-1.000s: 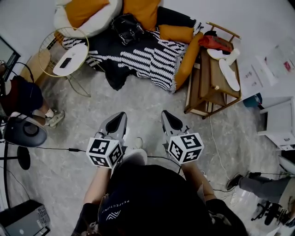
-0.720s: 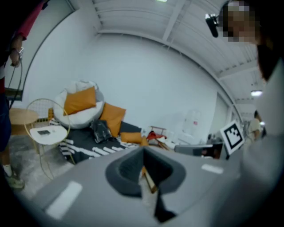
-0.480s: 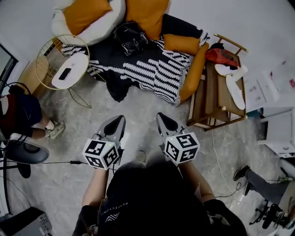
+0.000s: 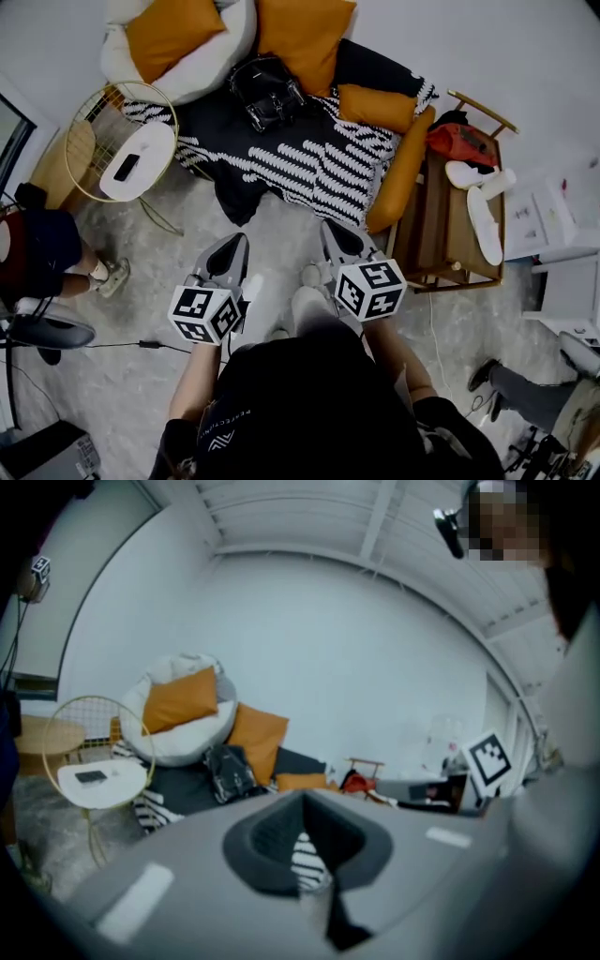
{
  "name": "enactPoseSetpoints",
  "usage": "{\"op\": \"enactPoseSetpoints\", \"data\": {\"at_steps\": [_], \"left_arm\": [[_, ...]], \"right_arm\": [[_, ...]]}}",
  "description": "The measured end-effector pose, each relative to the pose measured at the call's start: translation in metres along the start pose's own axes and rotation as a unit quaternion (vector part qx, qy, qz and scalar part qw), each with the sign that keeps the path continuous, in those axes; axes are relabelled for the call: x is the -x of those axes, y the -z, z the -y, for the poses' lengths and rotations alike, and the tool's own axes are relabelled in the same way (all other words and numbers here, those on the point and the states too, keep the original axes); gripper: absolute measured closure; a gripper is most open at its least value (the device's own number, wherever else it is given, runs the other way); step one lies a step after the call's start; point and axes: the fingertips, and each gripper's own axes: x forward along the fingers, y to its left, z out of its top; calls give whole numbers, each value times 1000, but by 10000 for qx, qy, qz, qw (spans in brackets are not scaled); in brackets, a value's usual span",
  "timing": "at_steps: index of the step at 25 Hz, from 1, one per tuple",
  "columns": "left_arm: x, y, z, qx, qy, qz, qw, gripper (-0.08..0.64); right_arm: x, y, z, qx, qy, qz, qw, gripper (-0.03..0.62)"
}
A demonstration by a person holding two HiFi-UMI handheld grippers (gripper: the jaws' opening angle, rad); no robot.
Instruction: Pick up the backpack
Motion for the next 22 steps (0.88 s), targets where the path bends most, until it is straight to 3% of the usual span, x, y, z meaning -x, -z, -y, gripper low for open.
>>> {"op": "enactPoseSetpoints", "data": {"at_steps": [12, 22], "left_arm": [[-129, -36, -30, 91, -410, 32, 9991, 552], [-180, -39, -51, 263, -761, -21, 9968, 549]], "right_arm": [[-99, -47, 79, 254, -561, -328, 9976, 595], [-146, -61, 121, 372, -742, -501, 9953, 586]]}}
